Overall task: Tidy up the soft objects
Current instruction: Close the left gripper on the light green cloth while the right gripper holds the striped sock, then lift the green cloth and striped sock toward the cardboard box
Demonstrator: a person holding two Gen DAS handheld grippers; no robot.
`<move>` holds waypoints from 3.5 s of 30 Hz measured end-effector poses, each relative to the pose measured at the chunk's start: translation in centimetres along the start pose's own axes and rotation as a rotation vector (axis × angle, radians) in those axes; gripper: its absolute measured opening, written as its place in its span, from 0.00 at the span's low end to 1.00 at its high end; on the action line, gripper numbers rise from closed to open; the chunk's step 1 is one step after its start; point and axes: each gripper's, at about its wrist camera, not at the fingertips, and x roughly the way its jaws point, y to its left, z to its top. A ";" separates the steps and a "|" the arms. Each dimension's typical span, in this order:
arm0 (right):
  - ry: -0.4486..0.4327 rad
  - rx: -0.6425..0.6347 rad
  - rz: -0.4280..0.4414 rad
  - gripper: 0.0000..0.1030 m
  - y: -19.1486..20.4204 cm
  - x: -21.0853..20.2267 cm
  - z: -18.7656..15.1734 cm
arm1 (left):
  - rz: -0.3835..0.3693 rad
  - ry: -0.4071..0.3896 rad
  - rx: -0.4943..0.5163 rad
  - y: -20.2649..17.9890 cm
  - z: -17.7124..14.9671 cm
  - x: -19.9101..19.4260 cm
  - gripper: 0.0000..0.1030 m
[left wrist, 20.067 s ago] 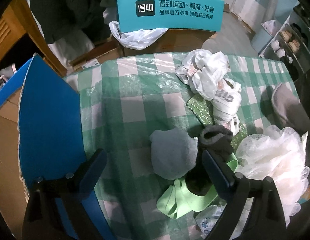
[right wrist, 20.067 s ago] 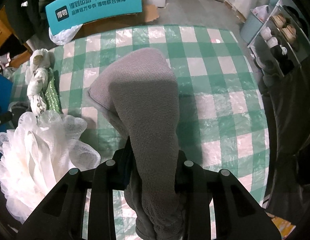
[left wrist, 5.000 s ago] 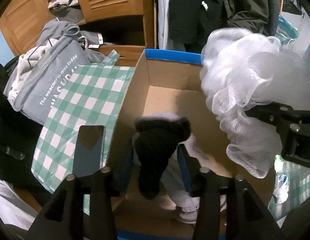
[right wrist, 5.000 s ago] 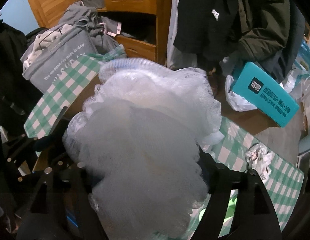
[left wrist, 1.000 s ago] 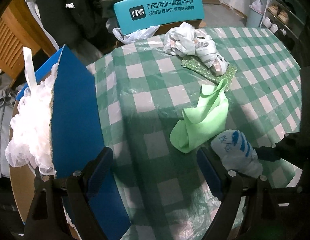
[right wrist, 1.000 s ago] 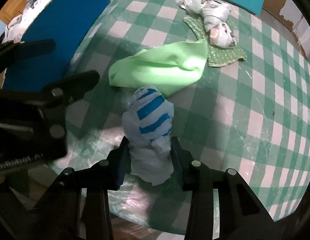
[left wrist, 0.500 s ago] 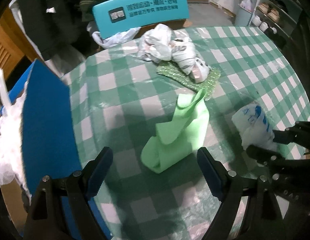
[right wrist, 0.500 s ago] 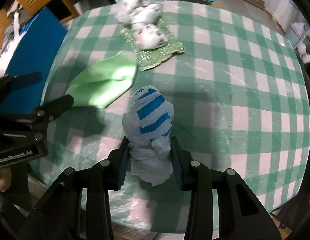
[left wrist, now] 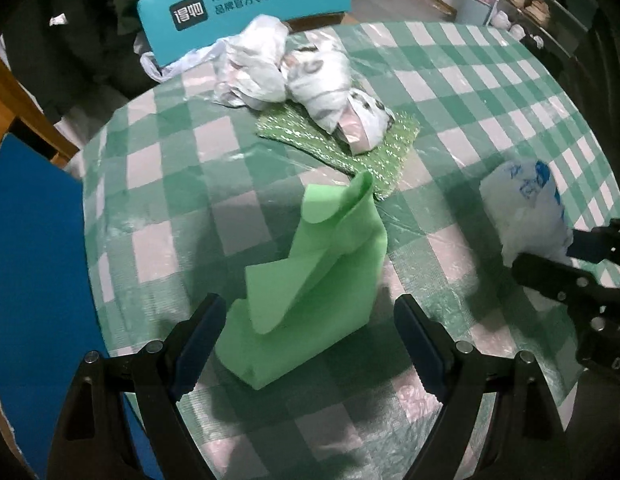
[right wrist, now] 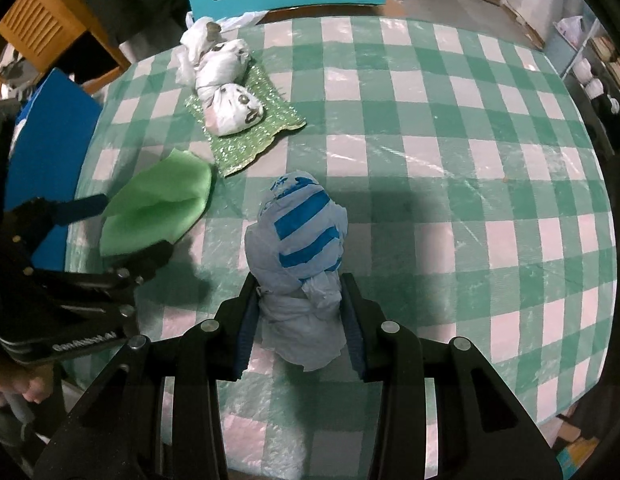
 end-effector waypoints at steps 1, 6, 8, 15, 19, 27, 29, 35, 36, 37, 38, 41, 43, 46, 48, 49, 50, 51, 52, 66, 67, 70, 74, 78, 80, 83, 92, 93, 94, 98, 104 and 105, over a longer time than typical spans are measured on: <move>-0.003 0.001 0.000 0.37 -0.1 -0.1 0.1 | 0.003 0.003 0.005 -0.2 0.0 0.2 0.85; -0.016 -0.004 0.009 0.37 -0.3 -1.0 0.0 | 0.025 0.003 0.026 -0.7 0.0 1.2 0.85; -0.020 -0.004 0.015 0.37 -0.2 -1.0 0.2 | 0.023 -0.004 0.027 -0.8 0.1 1.2 0.84; -0.028 -0.010 0.016 0.37 0.4 -1.0 0.6 | 0.045 -0.044 0.009 -0.4 0.3 0.7 0.49; -0.031 -0.011 0.015 0.37 0.6 -0.9 0.7 | 0.022 -0.052 -0.020 0.3 0.4 0.4 0.15; -0.056 -0.018 0.012 0.37 1.2 -1.8 1.1 | 0.007 -0.072 -0.046 1.0 0.0 -0.8 0.10; -0.066 -0.022 0.008 0.37 1.4 -2.2 1.2 | 0.007 -0.087 -0.045 1.0 -0.2 -1.7 0.10; -0.100 -0.043 -0.007 0.37 2.2 -3.7 1.6 | 0.006 -0.128 -0.064 1.7 -0.3 -3.9 0.10; -0.103 -0.046 -0.010 0.37 2.3 -3.9 1.7 | 0.007 -0.137 -0.066 1.9 -0.3 -4.3 0.10; -0.109 -0.052 -0.013 0.37 2.5 -4.2 1.8 | 0.009 -0.145 -0.068 1.9 -0.4 -4.7 0.10; -0.112 -0.054 -0.013 0.37 2.6 -4.4 1.8 | 0.012 -0.153 -0.069 2.1 -0.4 -5.2 0.10; -0.129 -0.063 -0.008 0.37 3.0 -5.3 2.0 | 0.020 -0.170 -0.073 2.6 -0.4 -6.2 0.10; -0.141 -0.071 -0.006 0.37 3.5 -6.0 2.1 | 0.025 -0.180 -0.075 2.7 -0.5 -6.7 0.10; -0.154 -0.080 -0.003 0.37 3.9 -6.7 2.2 | 0.036 -0.197 -0.080 3.0 -0.5 -7.6 0.10; -0.161 -0.088 0.003 0.37 4.3 -7.2 2.2 | 0.036 -0.208 -0.087 3.3 -0.8 -8.3 0.10; -0.165 -0.092 0.003 0.37 4.5 -7.5 2.2 | 0.035 -0.211 -0.090 3.5 -0.8 -8.6 0.10; -0.171 -0.097 0.005 0.37 4.7 -7.8 2.3 | 0.038 -0.219 -0.095 3.7 -0.9 -9.0 0.10; -0.176 -0.101 0.007 0.37 4.9 -8.0 2.3 | 0.041 -0.223 -0.098 3.8 -1.0 -9.3 0.10; -0.180 -0.104 0.010 0.37 5.0 -8.2 2.4 | 0.042 -0.227 -0.101 4.0 -1.0 -9.6 0.10; -0.230 -0.169 0.027 0.37 8.4 -10.8 2.8 | 0.062 -0.283 -0.142 6.0 -2.0 -13.2 0.10; -0.232 -0.177 0.030 0.37 8.7 -10.9 2.8 | 0.066 -0.286 -0.145 6.3 -2.1 -13.4 0.10; -0.238 -0.192 0.035 0.37 9.6 -11.1 3.0 | 0.071 -0.290 -0.161 7.0 -2.4 -13.7 0.10; -0.247 -0.218 0.047 0.37 11.1 -11.6 3.2 | 0.075 -0.296 -0.179 7.9 -2.9 -14.2 0.10; -0.258 -0.242 0.059 0.37 12.5 -12.0 3.3 | 0.078 -0.305 -0.194 8.7 -3.5 -14.8 0.10; -0.261 -0.256 0.066 0.37 13.4 -12.1 3.4 | 0.082 -0.311 -0.204 9.3 -3.9 -15.2 0.10; -0.263 -0.272 0.075 0.37 14.5 -12.2 3.6 | 0.086 -0.317 -0.221 10.1 -4.3 -15.6 0.10; -0.265 -0.324 0.103 0.37 18.0 -12.2 4.0 | 0.108 -0.323 -0.283 13.1 -6.1 -16.6 0.10; -0.265 -0.328 0.105 0.37 18.3 -12.2 4.0 | 0.110 -0.323 -0.287 13.3 -6.2 -16.6 0.10; -0.265 -0.334 0.109 0.37 18.8 -12.2 4.1 | 0.111 -0.325 -0.291 13.6 -6.4 -16.7 0.10; -0.263 -0.361 0.127 0.37 20.5 -12.1 4.3 | 0.125 -0.331 -0.316 14.8 -7.4 -17.2 0.10; -0.257 -0.398 0.147 0.37 22.9 -11.9 4.4 | 0.142 -0.330 -0.358 16.9 -9.0 -17.5 0.10; -0.255 -0.405 0.153 0.37 23.5 -11.8 4.4 | 0.144 -0.328 -0.364 17.2 -9.1 -17.4 0.10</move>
